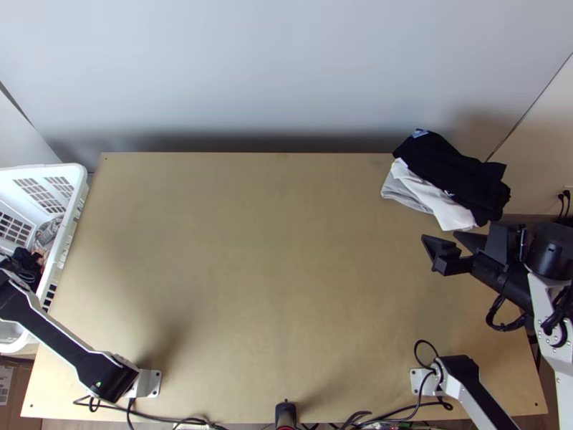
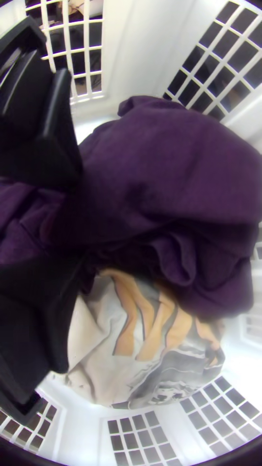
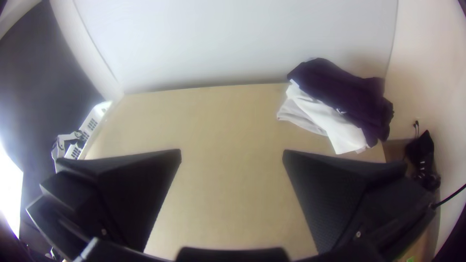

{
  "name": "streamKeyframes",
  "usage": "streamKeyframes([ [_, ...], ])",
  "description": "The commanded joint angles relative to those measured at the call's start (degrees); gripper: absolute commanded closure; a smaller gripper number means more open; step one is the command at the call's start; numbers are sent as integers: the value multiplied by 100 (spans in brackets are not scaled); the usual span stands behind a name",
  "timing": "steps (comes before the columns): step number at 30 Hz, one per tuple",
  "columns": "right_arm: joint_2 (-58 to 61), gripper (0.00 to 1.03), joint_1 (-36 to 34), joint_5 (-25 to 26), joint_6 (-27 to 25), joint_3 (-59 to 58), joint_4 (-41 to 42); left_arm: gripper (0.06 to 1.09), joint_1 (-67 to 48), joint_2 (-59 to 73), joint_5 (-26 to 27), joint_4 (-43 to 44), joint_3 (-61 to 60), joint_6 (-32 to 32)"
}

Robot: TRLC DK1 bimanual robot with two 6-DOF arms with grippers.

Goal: Fold the t-shirt

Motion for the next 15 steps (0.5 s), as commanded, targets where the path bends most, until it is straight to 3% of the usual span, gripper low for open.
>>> streamKeyframes([
  [1, -76, 5, -126, -3, 36, -27, -36, 104, -1, 229, -52, -13, 210, 226],
  [8, -164, 5, -205, -12, 88, -89, -45, 105, -45, -773, 326, -426, -107, -134],
  [15, -278, 5, -205, -20, 176, -370, 95, 105, -475, -3753, 2365, -505, -1214, 50],
])
